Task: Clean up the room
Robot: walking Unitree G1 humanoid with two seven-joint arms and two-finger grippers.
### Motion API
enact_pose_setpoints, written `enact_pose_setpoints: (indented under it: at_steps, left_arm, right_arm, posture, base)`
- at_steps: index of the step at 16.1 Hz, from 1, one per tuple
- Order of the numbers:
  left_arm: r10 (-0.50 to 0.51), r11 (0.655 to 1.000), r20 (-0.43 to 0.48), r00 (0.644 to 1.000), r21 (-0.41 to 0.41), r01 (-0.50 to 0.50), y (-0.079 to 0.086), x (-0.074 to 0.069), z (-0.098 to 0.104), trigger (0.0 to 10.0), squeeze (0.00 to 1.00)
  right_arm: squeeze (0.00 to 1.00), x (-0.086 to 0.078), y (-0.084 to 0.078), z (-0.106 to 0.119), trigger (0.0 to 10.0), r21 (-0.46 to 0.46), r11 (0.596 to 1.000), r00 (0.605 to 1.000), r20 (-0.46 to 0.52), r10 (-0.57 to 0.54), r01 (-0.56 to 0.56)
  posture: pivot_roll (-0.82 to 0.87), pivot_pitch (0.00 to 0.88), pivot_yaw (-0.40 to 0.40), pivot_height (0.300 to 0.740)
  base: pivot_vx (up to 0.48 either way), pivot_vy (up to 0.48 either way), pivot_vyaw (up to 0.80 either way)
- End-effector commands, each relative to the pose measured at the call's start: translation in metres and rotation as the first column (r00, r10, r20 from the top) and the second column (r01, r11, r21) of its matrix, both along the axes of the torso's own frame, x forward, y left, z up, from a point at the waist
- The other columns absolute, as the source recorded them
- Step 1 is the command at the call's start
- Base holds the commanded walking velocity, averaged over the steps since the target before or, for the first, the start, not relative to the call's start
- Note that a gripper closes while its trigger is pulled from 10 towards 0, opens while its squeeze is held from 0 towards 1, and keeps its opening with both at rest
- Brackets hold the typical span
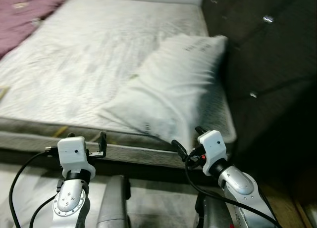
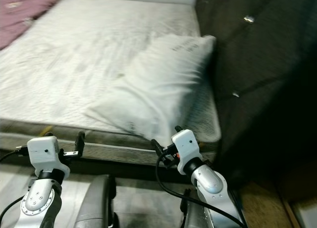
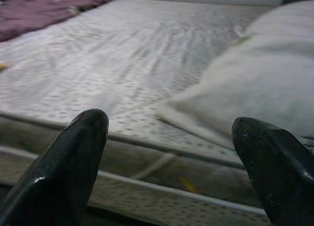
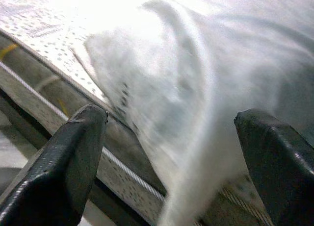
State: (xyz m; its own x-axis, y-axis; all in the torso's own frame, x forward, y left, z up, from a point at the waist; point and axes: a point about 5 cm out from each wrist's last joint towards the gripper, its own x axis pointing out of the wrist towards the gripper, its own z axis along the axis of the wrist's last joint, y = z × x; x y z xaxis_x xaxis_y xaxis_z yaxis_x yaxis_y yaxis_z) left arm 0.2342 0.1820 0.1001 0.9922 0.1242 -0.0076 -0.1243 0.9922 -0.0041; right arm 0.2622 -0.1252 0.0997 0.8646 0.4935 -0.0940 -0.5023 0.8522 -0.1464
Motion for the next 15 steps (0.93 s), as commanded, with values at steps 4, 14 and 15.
enact_pose_setpoints:
  at_steps: [4,14,15]
  left_arm:
    - [-0.009,1.000,0.002,1.000,-0.011,0.009,-0.0013,0.0013,0.0014,10.0,0.00]
    - [-0.045,0.999,0.023,0.999,-0.025,0.046,-0.0052,0.0052,0.0034,10.0,0.00]
    - [-0.057,0.998,0.030,0.998,-0.029,0.058,-0.0064,0.0053,0.0041,10.0,0.00]
  right_arm:
    - [0.00,0.0004,-0.0048,-0.0006,10.0,0.001,1.000,1.000,-0.002,-0.022,0.022]
    - [0.00,0.0006,-0.0044,-0.0022,10.0,0.009,0.999,0.999,-0.007,-0.036,0.036]
    - [0.00,0.0007,-0.0044,-0.0023,10.0,0.009,0.999,0.999,-0.008,-0.036,0.036]
  posture:
    - [0.01,0.125,-0.030,0.562]
    - [0.01,0.108,-0.023,0.511]
    - [0.01,0.108,-0.023,0.511]
  base:
    - [0.000,0.000,0.00]
    - [0.000,0.000,0.00]
    - [0.000,0.000,0.00]
